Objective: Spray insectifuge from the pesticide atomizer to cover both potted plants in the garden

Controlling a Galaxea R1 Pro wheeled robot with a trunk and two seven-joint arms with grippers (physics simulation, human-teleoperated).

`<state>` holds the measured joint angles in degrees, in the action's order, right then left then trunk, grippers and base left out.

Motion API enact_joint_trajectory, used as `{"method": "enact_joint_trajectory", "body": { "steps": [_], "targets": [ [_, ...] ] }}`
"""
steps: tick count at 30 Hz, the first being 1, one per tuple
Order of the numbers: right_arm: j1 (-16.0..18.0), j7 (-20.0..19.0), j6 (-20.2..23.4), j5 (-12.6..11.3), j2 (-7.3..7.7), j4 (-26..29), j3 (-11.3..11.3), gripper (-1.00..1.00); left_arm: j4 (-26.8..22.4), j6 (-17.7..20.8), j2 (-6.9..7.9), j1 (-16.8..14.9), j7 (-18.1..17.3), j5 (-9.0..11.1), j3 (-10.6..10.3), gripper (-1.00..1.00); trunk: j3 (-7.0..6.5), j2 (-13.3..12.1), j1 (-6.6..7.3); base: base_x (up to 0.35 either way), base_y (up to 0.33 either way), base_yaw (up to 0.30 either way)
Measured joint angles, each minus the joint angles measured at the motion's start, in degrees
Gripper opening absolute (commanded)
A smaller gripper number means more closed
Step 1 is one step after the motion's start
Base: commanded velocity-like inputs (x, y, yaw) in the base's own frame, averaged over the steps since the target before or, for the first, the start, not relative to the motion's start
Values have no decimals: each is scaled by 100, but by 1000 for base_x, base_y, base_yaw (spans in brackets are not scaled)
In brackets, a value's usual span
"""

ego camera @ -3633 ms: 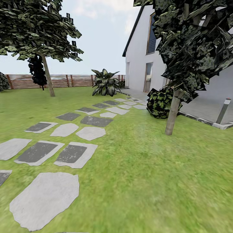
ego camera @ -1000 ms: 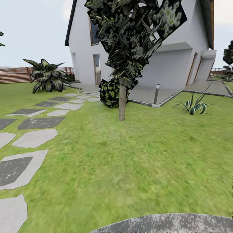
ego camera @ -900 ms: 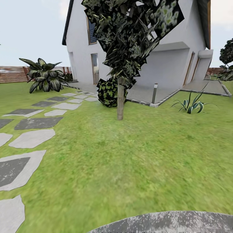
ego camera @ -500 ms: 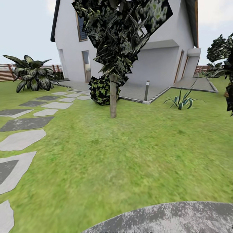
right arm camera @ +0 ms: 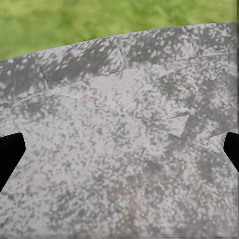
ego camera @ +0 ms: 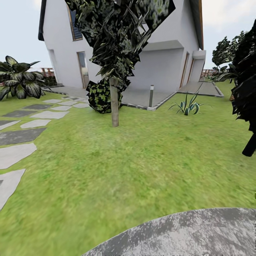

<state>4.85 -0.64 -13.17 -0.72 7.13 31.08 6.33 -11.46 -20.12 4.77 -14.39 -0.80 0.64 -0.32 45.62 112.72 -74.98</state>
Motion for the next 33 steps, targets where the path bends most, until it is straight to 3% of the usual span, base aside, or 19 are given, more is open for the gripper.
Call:
{"method": "enact_joint_trajectory", "body": {
  "steps": [19,33],
  "targets": [
    [-3,0,0,0,0,0,-7,100,0,0,-4,0,0,0,0,100,485,762,-417,0,0,-186],
    [-1,0,0,0,0,0,-7,100,6,0,2,0,0,0,0,100,591,764,-418,0,0,-186]
  ]
}}
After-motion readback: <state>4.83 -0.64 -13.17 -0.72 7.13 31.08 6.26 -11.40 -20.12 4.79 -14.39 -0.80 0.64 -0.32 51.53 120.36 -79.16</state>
